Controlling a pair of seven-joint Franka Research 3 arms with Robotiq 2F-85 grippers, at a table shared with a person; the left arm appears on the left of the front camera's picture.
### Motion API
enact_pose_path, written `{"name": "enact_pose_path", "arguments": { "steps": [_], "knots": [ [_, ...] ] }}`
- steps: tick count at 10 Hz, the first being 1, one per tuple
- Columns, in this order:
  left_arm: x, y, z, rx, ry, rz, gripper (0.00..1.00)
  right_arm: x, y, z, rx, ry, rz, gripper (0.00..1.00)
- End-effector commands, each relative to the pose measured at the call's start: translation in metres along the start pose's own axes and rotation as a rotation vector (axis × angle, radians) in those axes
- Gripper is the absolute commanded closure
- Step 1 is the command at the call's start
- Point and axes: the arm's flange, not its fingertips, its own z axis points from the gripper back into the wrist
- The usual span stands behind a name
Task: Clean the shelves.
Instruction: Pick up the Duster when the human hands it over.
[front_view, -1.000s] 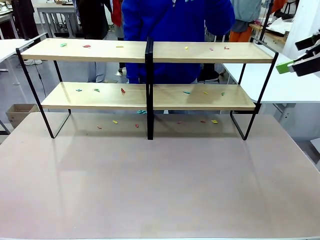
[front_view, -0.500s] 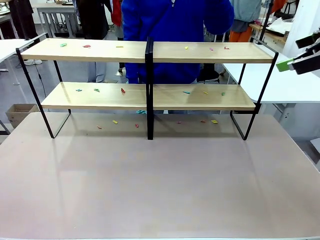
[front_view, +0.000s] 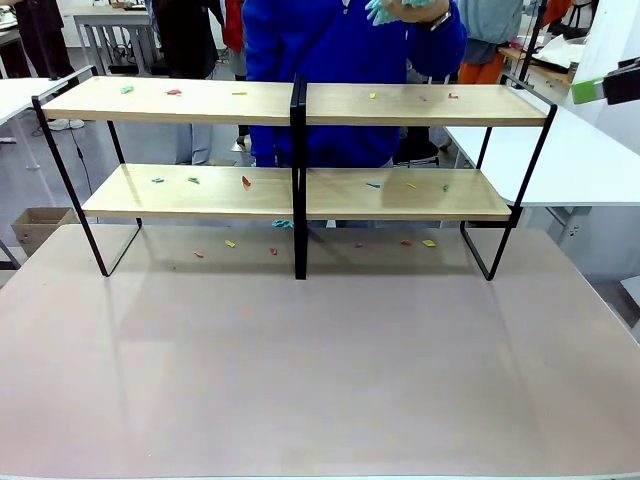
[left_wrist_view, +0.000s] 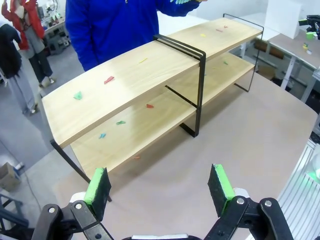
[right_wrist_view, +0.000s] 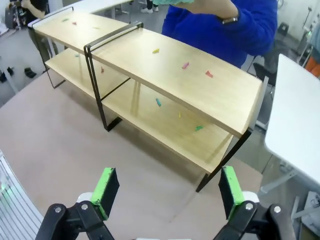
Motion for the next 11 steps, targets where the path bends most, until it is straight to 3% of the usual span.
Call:
{"name": "enact_pose_path", "arguments": {
  "steps": [1,5,6,11],
  "knots": [
    [-0.088,-0.042,-0.020,0.009,0.004,-0.024,0.00,0.002,-0.005,-0.005,0.012,0.030,-0.081,0.00],
    [-0.088,-0.041,-0.020,0.032,0.023,-0.033,0.00,-0.001,-0.005,-0.004,-0.012,0.012,-0.111,0.00],
    [-0.001,0.001,0.000,-0.004,0.005,-0.008,0.00,-0.004,-0.005,-0.004,0.009,0.012,-0.078,0.00],
    [-0.001,0.001,0.000,-0.004,0.005,-0.008,0.00,-0.004,-0.005,-0.004,0.009,0.012,-0.078,0.00]
  ]
}}
